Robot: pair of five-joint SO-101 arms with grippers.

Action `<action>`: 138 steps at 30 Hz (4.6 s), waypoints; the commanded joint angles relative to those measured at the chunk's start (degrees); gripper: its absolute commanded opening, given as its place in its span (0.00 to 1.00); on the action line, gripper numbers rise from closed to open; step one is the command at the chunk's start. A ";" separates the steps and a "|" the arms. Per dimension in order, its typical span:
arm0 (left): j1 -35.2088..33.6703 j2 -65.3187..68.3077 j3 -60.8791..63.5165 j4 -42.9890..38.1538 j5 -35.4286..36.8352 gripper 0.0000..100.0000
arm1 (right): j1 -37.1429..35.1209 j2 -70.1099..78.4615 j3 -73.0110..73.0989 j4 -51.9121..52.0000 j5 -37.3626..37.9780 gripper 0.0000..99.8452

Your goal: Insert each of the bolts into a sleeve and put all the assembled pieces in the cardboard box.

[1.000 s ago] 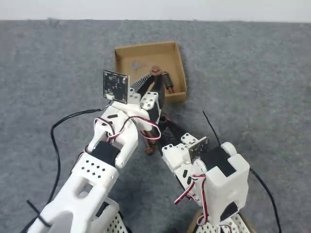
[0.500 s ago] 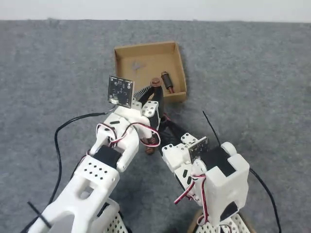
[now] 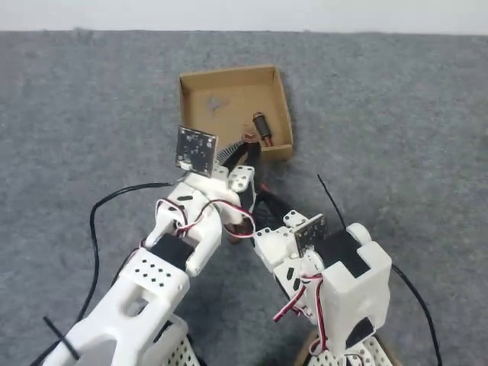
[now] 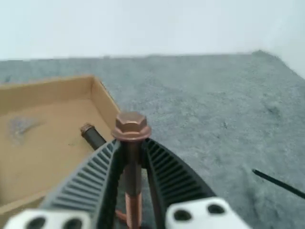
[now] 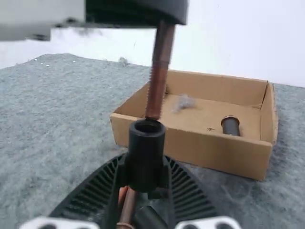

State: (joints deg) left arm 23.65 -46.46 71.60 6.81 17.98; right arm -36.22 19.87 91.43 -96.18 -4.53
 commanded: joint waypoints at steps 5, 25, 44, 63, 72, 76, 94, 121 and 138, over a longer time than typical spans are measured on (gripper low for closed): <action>1.14 -2.64 -0.40 -1.76 -2.99 0.01 | -0.22 -2.33 1.41 -0.04 1.23 0.01; 0.88 -2.64 -0.22 -1.67 -2.99 0.01 | 0.04 -2.33 1.14 -0.04 1.23 0.01; 1.14 -2.64 -0.22 -1.67 -2.99 0.01 | 1.19 -2.33 0.53 0.04 1.23 0.01; 2.02 -17.14 4.35 2.55 -2.90 0.01 | 1.19 -2.33 0.53 0.04 1.23 0.01; 1.85 -7.74 4.35 -4.92 -2.99 0.01 | 1.19 -2.33 0.53 0.04 1.23 0.01; 1.85 -8.18 4.62 -4.48 -2.99 0.01 | 1.27 -2.33 0.53 0.04 1.23 0.01; 2.20 -10.37 8.04 0.70 -2.99 0.01 | 1.27 -2.33 0.53 0.04 1.23 0.01; 2.11 -10.37 16.31 0.44 -3.08 0.01 | 2.51 -2.42 0.53 -0.04 1.23 0.01; 2.11 -10.37 16.31 0.62 -2.64 0.12 | 2.51 -2.42 0.53 -0.04 1.23 0.01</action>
State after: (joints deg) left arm 25.76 -55.96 87.96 6.90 15.60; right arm -35.34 19.87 91.43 -96.09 -4.35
